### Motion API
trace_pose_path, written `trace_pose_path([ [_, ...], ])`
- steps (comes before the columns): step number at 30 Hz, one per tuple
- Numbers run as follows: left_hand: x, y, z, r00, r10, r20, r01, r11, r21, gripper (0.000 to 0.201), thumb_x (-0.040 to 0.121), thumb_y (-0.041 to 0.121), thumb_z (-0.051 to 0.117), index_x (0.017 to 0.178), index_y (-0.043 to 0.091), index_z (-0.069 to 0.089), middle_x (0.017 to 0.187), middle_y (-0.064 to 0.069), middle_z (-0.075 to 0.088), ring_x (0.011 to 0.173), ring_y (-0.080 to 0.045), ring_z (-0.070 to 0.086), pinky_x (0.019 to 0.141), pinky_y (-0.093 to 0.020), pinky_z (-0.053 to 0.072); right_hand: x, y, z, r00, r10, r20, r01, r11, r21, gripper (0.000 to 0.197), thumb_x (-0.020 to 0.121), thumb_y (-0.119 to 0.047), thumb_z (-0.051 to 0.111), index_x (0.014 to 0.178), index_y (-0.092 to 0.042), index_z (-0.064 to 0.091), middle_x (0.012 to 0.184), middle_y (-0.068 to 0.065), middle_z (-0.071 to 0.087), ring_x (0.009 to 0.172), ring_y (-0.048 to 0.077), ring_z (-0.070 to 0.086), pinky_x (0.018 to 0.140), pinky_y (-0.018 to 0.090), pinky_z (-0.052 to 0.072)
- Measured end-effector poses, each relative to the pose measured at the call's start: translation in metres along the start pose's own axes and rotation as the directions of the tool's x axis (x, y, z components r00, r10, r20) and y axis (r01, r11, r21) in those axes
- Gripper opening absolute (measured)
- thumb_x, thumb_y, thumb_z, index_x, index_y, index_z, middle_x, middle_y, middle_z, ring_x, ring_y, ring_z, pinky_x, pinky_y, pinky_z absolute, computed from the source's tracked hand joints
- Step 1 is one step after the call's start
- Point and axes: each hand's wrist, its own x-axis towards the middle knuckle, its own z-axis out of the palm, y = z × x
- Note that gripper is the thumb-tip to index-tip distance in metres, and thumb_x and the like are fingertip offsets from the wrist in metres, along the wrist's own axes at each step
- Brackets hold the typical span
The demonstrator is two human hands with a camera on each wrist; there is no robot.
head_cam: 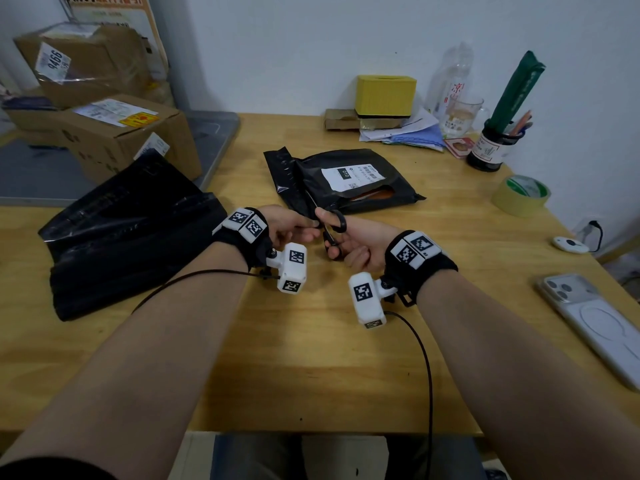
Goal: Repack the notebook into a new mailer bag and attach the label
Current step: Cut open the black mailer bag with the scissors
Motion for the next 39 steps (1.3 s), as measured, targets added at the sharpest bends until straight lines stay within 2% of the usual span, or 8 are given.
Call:
trace_pose_path([
  [7, -0.004, -0.001, 0.002, 0.999, -0.007, 0.031, 0.007, 1.0, 0.004, 0.02, 0.1, 0.021, 0.057, 0.082, 0.013, 0.062, 0.055, 0.009, 0.069, 0.04, 0.001, 0.06, 0.04, -0.009, 0.038, 0.001, -0.001, -0.001, 1.0, 0.008, 0.002, -0.008, 0.999, 0.049, 0.06, 0.074, -0.073, 0.068, 0.083, -0.016, 0.05, 0.064, -0.005, 0.048, 0.032, 0.002, 0.021, 0.032, 0.012, 0.017],
  [12, -0.008, 0.0, 0.003, 0.999, -0.015, 0.04, 0.014, 1.0, 0.023, 0.021, 0.1, 0.02, 0.057, 0.082, 0.011, 0.062, 0.054, 0.008, 0.069, 0.041, 0.001, 0.061, 0.038, -0.008, 0.041, 0.002, -0.003, -0.003, 1.0, 0.016, 0.017, -0.017, 0.999, 0.051, 0.059, 0.078, -0.072, 0.065, 0.082, -0.016, 0.049, 0.063, -0.005, 0.046, 0.031, 0.002, 0.021, 0.033, 0.012, 0.016],
  [17, -0.008, 0.001, 0.004, 0.998, -0.034, 0.058, 0.032, 0.999, 0.03, 0.018, 0.099, 0.02, 0.059, 0.085, 0.01, 0.063, 0.055, 0.007, 0.07, 0.044, 0.0, 0.063, 0.042, -0.01, 0.047, 0.002, -0.004, -0.003, 0.999, 0.012, 0.038, -0.014, 0.999, 0.047, 0.061, 0.068, -0.072, 0.071, 0.081, -0.017, 0.049, 0.063, -0.005, 0.047, 0.03, 0.002, 0.021, 0.03, 0.012, 0.019],
  [19, -0.009, 0.001, 0.004, 0.998, -0.038, 0.059, 0.037, 0.999, 0.02, 0.017, 0.099, 0.018, 0.059, 0.085, 0.009, 0.063, 0.055, 0.005, 0.07, 0.043, -0.001, 0.064, 0.042, -0.012, 0.049, 0.002, -0.005, -0.005, 0.998, 0.007, 0.058, -0.009, 0.999, 0.035, 0.061, 0.071, -0.072, 0.068, 0.082, -0.016, 0.048, 0.062, -0.005, 0.046, 0.031, 0.002, 0.021, 0.03, 0.012, 0.019],
  [23, -0.009, 0.0, 0.005, 0.998, -0.029, 0.053, 0.028, 0.999, 0.015, 0.018, 0.099, 0.018, 0.06, 0.083, 0.009, 0.063, 0.055, 0.003, 0.07, 0.045, -0.003, 0.066, 0.043, -0.013, 0.051, 0.004, -0.005, -0.008, 0.998, 0.015, 0.058, -0.019, 0.998, 0.064, 0.059, 0.079, -0.071, 0.065, 0.083, -0.015, 0.048, 0.061, -0.005, 0.046, 0.031, 0.002, 0.021, 0.03, 0.012, 0.02],
  [28, -0.012, 0.0, 0.006, 0.998, -0.035, 0.055, 0.035, 0.999, 0.009, 0.019, 0.099, 0.019, 0.059, 0.085, 0.008, 0.063, 0.056, 0.003, 0.071, 0.047, -0.003, 0.067, 0.043, -0.014, 0.051, 0.007, -0.005, -0.006, 0.999, -0.006, 0.034, 0.005, 1.0, 0.02, 0.062, 0.068, -0.071, 0.072, 0.084, -0.016, 0.05, 0.062, -0.005, 0.046, 0.031, 0.002, 0.02, 0.03, 0.011, 0.02],
  [31, -0.014, -0.001, 0.007, 0.998, -0.035, 0.054, 0.034, 0.999, 0.02, 0.018, 0.099, 0.019, 0.06, 0.084, 0.008, 0.063, 0.056, 0.003, 0.071, 0.047, -0.003, 0.067, 0.044, -0.013, 0.052, 0.009, -0.006, -0.007, 0.999, -0.015, 0.028, 0.015, 1.0, -0.01, 0.059, 0.075, -0.073, 0.069, 0.09, -0.018, 0.049, 0.063, -0.005, 0.045, 0.032, 0.002, 0.019, 0.029, 0.011, 0.021],
  [39, -0.017, -0.004, 0.008, 0.999, -0.024, 0.048, 0.022, 0.999, 0.043, 0.016, 0.1, 0.02, 0.058, 0.087, 0.012, 0.063, 0.057, 0.004, 0.071, 0.048, -0.003, 0.067, 0.05, -0.013, 0.052, 0.011, -0.011, -0.009, 0.999, -0.033, 0.026, 0.034, 0.999, -0.026, 0.057, 0.079, -0.071, 0.066, 0.088, -0.017, 0.052, 0.063, -0.004, 0.046, 0.031, 0.002, 0.019, 0.029, 0.012, 0.02],
])
